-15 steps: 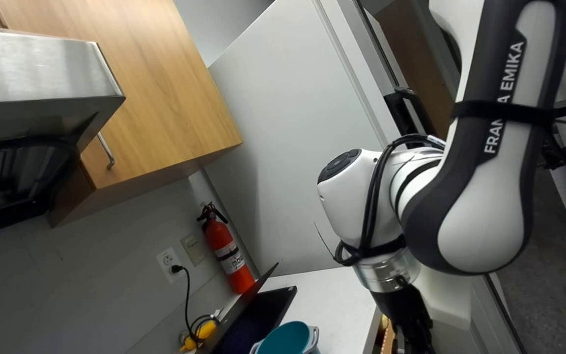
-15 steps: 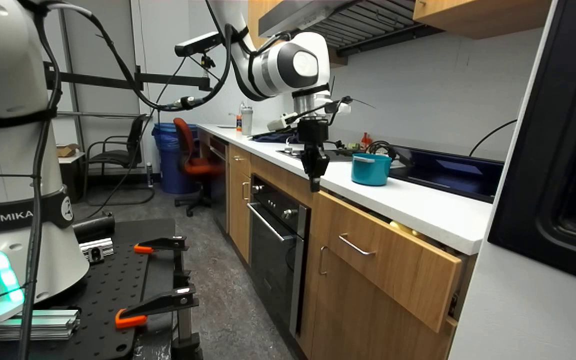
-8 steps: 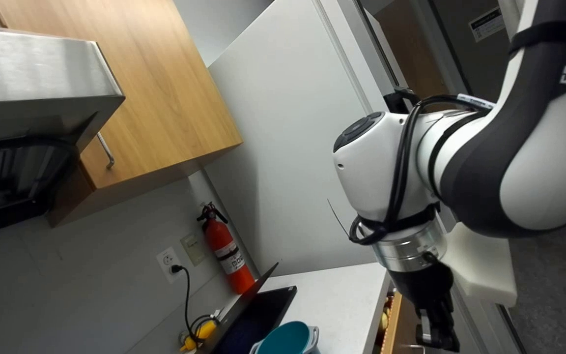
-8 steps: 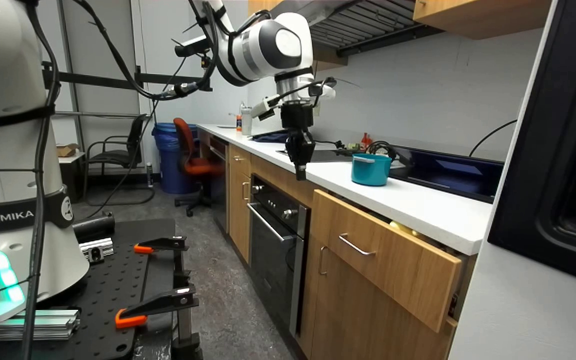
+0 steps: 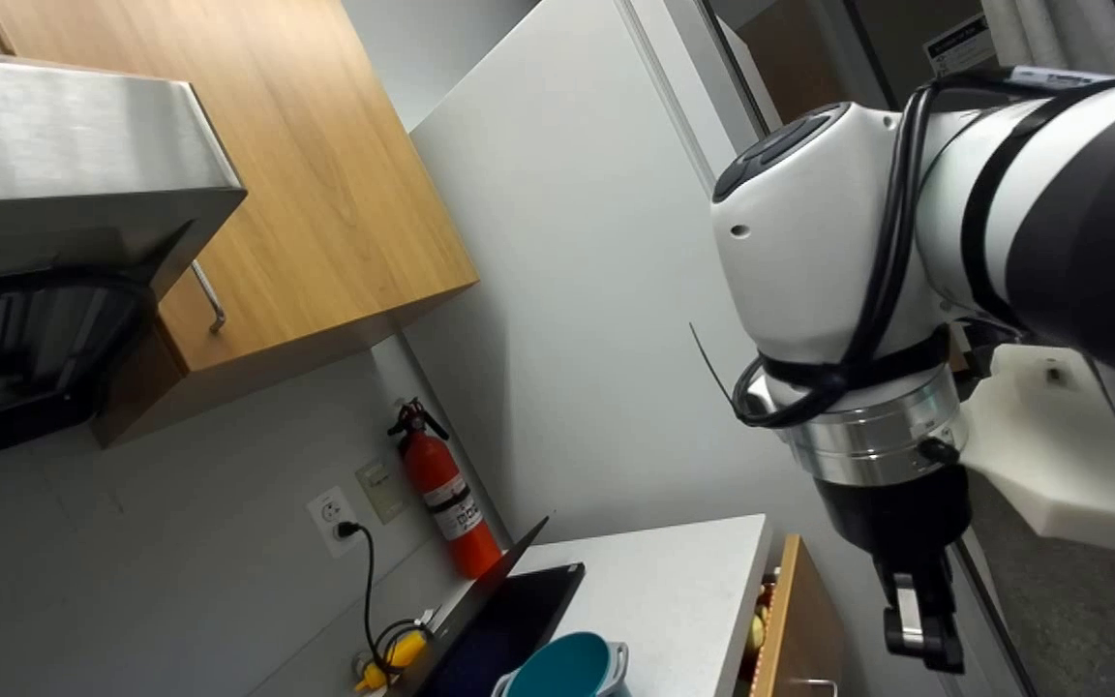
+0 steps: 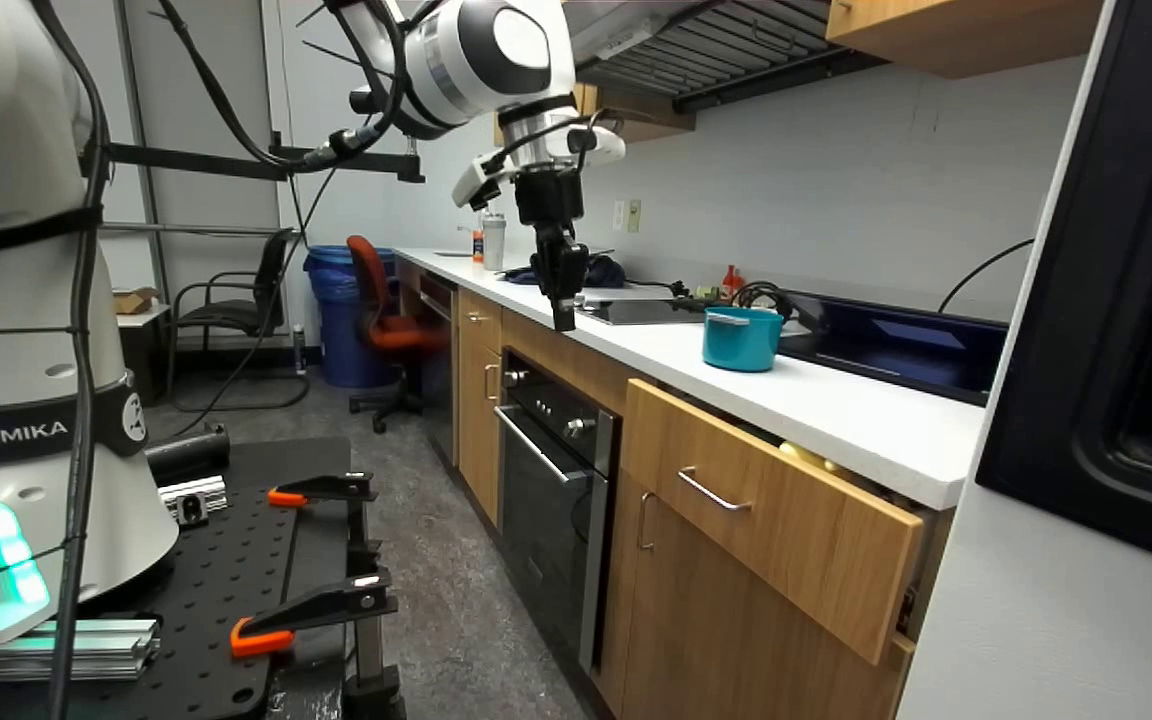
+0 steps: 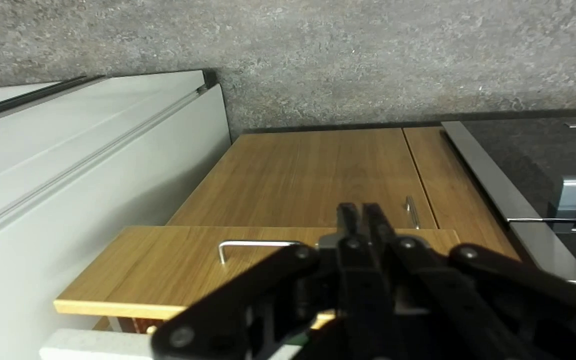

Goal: Close the open drawer

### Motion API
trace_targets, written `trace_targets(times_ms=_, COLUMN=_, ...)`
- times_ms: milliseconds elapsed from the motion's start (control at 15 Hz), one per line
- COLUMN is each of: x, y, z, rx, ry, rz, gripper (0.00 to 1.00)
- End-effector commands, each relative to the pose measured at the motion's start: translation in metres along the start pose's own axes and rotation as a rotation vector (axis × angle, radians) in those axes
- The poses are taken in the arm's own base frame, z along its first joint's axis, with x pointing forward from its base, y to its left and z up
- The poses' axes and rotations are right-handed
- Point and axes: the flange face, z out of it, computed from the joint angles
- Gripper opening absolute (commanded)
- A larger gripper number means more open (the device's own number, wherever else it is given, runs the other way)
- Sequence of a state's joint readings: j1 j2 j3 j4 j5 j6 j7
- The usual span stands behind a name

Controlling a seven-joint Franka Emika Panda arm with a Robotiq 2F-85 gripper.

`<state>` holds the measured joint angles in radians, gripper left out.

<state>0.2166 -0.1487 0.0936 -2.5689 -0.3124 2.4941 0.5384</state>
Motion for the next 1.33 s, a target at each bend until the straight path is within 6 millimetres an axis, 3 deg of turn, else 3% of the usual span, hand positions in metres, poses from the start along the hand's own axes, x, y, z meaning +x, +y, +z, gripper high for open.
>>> trace_targets(times_ms=0, x=-0.024, y=0.006, z=-0.022, rx=-0.032, ry=0.026, rz=0.015, gripper=0.41)
trace_targets(times_ms=533, x=-0.048, y=0.012, z=-0.045, rx=-0.077, ry=0.07, rz=0.006, gripper=0.99)
trace_targets(times_ms=867, x=-0.051, y=0.016, z=-0.059, rx=-0.089, ry=0.102, rz=0.015, gripper=1.0)
trace_targets(times_ms=933, x=-0.041, y=0.01, z=-0.05, rx=-0.067, ry=0.086, rz=-0.01, gripper=1.0)
trace_targets(times_ms=1267, x=-0.043, y=0.011, z=-0.053, rx=-0.071, ry=0.096, rz=-0.008, gripper=1.0)
